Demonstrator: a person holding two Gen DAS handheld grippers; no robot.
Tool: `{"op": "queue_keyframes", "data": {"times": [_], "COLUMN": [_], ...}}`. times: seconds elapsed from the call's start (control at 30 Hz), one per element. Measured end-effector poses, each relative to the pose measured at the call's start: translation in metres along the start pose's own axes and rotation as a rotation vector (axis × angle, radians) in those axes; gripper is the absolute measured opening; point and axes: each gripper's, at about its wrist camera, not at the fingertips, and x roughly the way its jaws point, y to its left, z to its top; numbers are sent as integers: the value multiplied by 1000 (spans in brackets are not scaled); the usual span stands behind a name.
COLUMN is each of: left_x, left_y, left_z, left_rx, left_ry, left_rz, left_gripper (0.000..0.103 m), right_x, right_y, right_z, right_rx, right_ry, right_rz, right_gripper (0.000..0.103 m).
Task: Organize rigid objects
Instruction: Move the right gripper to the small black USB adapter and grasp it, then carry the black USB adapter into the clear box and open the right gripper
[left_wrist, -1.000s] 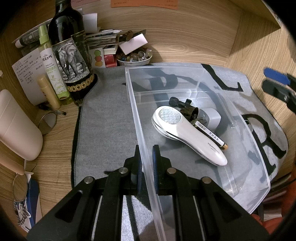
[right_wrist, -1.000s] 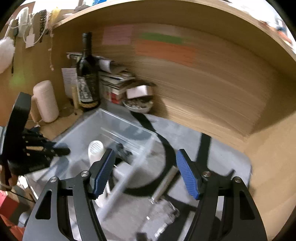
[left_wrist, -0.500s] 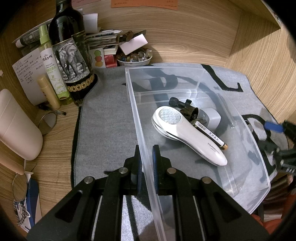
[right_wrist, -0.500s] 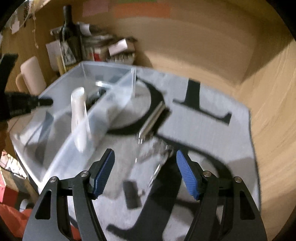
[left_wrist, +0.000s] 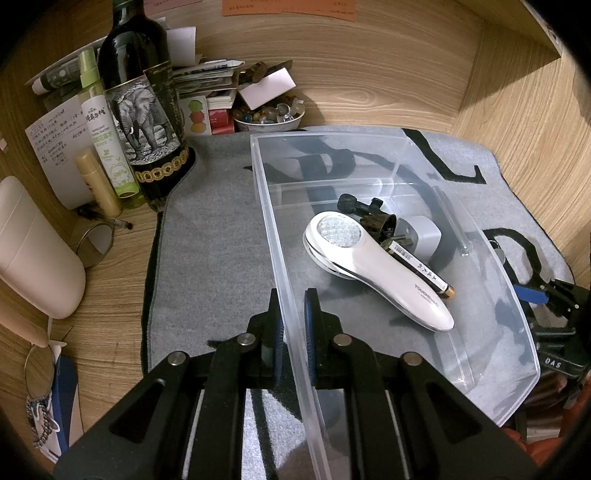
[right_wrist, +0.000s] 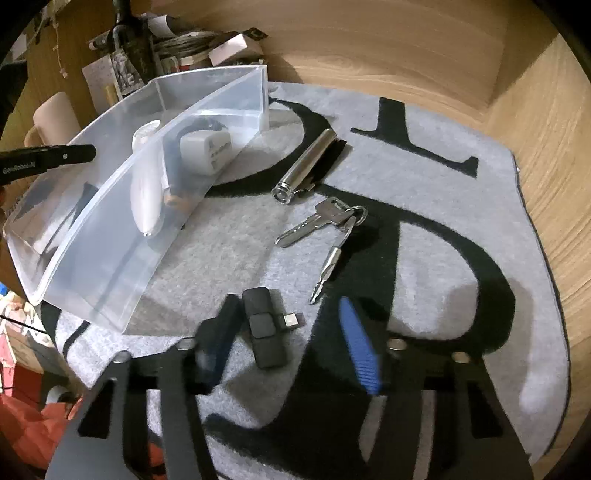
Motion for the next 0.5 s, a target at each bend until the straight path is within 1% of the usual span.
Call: {"op": "queue_keyframes", "data": {"times": [0.03, 0.07, 0.1, 0.17, 0.3, 0.5], "left_x": [0, 0, 0, 0, 0, 0], "left_y": [0, 0, 0, 0, 0, 0], "left_z": [0, 0, 0, 0, 0, 0], "left_rx": [1, 0, 1, 0, 2, 2], "left_ry": [0, 1, 1, 1, 1, 0], "left_rz": [0, 0, 0, 0, 1, 1], "left_gripper": [10, 10, 10, 10, 10, 10], "right_x": [-1, -1, -2, -2, -3, -20], "right_y": [-1, -2, -4, -7, -8, -7], "right_z": [0, 0, 0, 1, 3, 17], "right_rx": [1, 1, 5, 19, 27, 23], "right_ry": [-3, -4, -5, -6, -16, -80], "right_rz": [-1, -2, 0, 11, 0, -5], "right_gripper": [38, 29, 24, 24, 24, 24]}}
